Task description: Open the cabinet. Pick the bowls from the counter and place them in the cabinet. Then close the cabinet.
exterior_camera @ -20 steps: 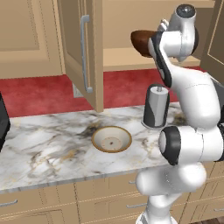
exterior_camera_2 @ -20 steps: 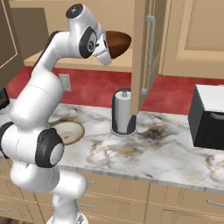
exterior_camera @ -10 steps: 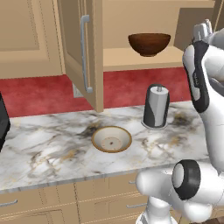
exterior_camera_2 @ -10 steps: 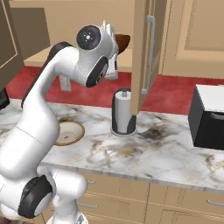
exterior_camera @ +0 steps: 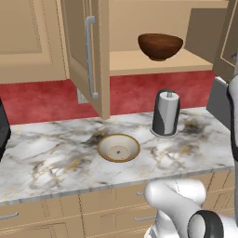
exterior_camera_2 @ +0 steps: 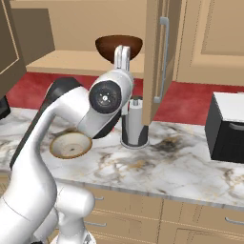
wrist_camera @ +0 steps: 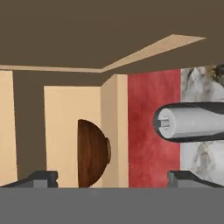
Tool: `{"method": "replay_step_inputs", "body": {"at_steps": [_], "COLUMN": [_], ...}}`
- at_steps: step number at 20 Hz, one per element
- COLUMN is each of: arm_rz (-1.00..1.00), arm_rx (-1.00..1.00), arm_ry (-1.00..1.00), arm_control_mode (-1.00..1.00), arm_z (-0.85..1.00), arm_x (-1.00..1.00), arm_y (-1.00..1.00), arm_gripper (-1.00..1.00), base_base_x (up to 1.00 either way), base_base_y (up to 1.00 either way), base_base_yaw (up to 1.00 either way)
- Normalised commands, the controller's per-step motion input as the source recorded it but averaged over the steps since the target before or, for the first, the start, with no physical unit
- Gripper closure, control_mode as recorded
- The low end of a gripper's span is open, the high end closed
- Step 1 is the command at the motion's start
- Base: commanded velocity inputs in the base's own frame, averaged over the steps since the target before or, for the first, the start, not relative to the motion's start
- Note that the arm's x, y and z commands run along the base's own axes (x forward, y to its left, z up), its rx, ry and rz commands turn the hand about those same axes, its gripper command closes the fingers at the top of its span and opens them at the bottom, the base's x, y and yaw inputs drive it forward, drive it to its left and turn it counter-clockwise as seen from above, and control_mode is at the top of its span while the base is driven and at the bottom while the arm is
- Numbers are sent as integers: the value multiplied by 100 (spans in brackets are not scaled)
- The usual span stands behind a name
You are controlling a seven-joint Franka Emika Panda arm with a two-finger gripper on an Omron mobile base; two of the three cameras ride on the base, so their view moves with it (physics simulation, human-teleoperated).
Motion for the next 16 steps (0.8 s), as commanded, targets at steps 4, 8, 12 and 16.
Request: {"method": "replay_step_inputs", "body": {"at_steps": [4,8,12,16], "arm_rz": [25,33,45,25], "arm_rx": [0,0,-2,-4], "arm_ry": [0,4,12,7], "arm_control_mode": [-100,-100,-100,-100], "arm_z": [-56,-81,-85,-36], "arm_x": [-100,-100,-98,-48], "arm_y": [16,37,51,39], "arm_gripper": [-100,-100,-100,-100], "base_base_x": [0,0,0,0], "base_base_y": [0,0,0,0], "base_base_yaw": [0,0,0,0]}}
